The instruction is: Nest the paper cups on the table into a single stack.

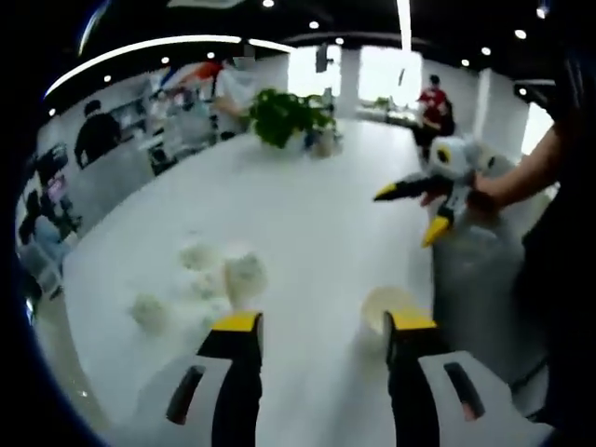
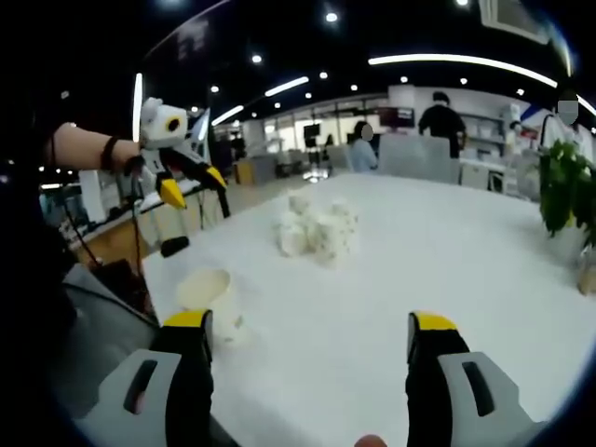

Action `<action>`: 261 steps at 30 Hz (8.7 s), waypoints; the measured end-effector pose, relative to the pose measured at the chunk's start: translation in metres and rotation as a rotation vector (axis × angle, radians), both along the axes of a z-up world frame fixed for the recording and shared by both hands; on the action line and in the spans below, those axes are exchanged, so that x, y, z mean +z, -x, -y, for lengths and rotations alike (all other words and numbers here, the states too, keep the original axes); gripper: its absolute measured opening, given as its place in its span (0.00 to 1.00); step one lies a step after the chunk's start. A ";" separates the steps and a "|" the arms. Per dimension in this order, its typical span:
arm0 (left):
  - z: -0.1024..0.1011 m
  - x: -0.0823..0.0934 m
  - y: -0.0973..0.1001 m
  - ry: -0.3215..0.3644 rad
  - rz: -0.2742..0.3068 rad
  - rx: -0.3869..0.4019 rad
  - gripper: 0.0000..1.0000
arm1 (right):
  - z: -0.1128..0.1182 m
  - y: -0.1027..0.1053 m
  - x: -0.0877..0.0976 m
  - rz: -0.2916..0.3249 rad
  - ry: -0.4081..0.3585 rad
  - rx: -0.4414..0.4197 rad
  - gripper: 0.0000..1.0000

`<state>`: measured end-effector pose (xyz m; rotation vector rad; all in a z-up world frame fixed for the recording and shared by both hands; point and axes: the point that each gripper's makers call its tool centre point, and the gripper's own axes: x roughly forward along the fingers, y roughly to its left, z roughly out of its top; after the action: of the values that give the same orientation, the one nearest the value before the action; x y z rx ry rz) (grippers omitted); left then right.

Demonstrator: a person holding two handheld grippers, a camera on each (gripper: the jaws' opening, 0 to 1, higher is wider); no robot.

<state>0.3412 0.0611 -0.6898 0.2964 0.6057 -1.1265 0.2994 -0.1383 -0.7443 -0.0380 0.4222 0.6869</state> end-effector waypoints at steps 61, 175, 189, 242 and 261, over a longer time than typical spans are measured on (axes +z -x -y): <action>-0.044 -0.058 -0.077 0.187 -0.102 0.295 0.95 | -0.007 0.008 -0.013 -0.072 0.065 0.130 0.82; 0.010 0.011 0.001 0.159 -0.107 -0.130 0.00 | -0.010 -0.016 0.024 0.024 0.019 0.066 0.81; 0.035 0.044 0.037 0.017 -0.136 -0.321 0.00 | -0.006 -0.011 0.024 0.044 -0.017 0.033 0.82; 0.037 -0.029 0.086 -0.722 0.239 -0.898 0.00 | -0.008 -0.018 0.006 0.042 -0.062 -0.033 1.00; 0.040 -0.057 0.085 -0.803 0.346 -1.038 0.00 | 0.002 -0.015 -0.001 0.017 -0.095 -0.065 1.00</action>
<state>0.2562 0.0209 -0.7465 1.6004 0.5692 -1.7055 0.3144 -0.1407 -0.7455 0.0595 0.3727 0.6419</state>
